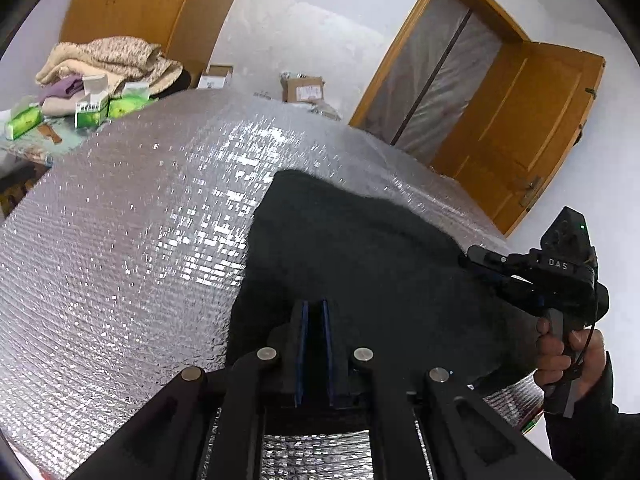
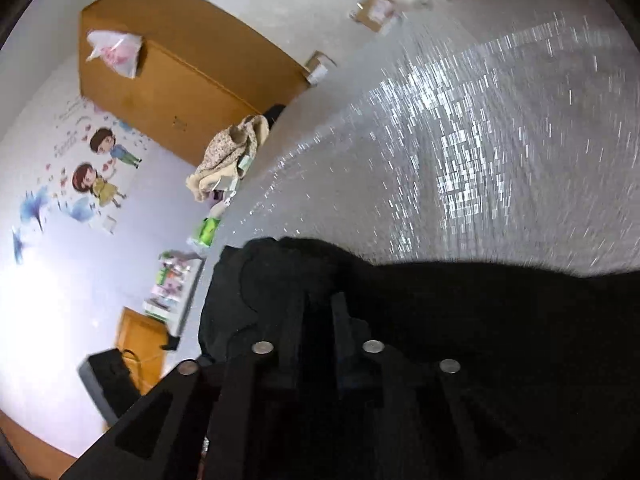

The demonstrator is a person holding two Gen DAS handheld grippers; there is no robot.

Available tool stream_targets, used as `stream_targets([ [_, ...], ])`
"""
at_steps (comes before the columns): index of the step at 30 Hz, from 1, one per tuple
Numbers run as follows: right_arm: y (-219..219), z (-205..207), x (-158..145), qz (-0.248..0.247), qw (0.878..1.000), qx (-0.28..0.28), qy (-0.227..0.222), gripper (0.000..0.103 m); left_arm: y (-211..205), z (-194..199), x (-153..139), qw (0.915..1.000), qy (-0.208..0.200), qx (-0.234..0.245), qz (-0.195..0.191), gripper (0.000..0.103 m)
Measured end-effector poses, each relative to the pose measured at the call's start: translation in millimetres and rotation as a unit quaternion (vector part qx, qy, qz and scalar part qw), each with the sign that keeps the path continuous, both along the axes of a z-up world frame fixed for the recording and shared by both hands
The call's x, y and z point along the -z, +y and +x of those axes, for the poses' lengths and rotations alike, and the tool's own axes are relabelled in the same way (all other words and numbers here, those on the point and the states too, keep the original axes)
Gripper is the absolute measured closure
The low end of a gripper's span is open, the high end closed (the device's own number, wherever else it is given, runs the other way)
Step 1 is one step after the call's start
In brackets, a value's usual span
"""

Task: Fold clothes
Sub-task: 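Lay the folded corner down with the left tool and open it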

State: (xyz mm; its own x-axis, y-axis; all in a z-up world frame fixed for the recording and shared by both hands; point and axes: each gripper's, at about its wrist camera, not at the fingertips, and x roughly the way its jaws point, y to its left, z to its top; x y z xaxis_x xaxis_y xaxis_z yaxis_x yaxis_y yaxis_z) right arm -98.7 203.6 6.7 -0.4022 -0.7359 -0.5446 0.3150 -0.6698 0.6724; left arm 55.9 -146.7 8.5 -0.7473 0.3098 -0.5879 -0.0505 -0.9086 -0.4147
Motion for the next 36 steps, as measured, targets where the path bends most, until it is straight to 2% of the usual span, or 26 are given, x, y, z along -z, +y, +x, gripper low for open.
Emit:
stream_targets([
  [3,1.3,16.5,-16.9,0.002,0.998,-0.012,0.054,0.079,10.0,2.0,-7.9,0.9996,0.014,0.023,0.005,0.096],
  [7,-8.8,33.9,-23.6,0.042,0.993,-0.033,0.102,0.079,32.2,2.8,-8.4,0.9979,0.015,0.064,0.003,0.096],
  [9,-18.5,34.1,-17.2,0.052,0.993,-0.047,0.092,0.079,42.7,3.7,-3.9,0.9966,0.008,0.082,0.001,0.096],
  [11,-24.7,33.6,-3.9,0.081,0.992,-0.063,0.068,0.079,53.2,2.4,9.3,0.9949,-0.022,0.097,-0.013,0.096],
  [14,-27.9,38.0,11.7,0.124,0.988,-0.074,0.057,0.081,56.9,10.7,10.4,0.9949,-0.011,0.097,-0.026,0.096],
  [16,-25.3,43.6,7.3,0.138,0.986,-0.071,0.063,0.081,54.8,12.2,6.2,0.9955,-0.010,0.090,-0.028,0.096],
  [19,-24.4,58.3,-5.9,0.132,0.983,-0.080,0.096,0.081,52.2,13.7,-3.7,0.9965,0.002,0.076,-0.034,0.096],
  [22,-28.5,78.4,-15.9,0.120,0.978,-0.109,0.133,0.081,57.0,15.8,-11.3,0.9956,0.017,0.085,-0.035,0.096],
  [24,-34.7,87.1,-4.6,0.133,0.973,-0.137,0.132,0.081,67.5,18.1,-6.4,0.9937,0.011,0.104,-0.040,0.096],
  [27,-41.9,89.3,11.7,0.153,0.970,-0.145,0.119,0.081,79.6,12.8,7.6,0.9913,-0.003,0.121,-0.051,0.096],
  [36,-42.5,95.5,9.7,0.147,0.970,-0.139,0.133,0.081,80.2,18.7,10.5,0.9923,0.002,0.109,-0.058,0.095],
])
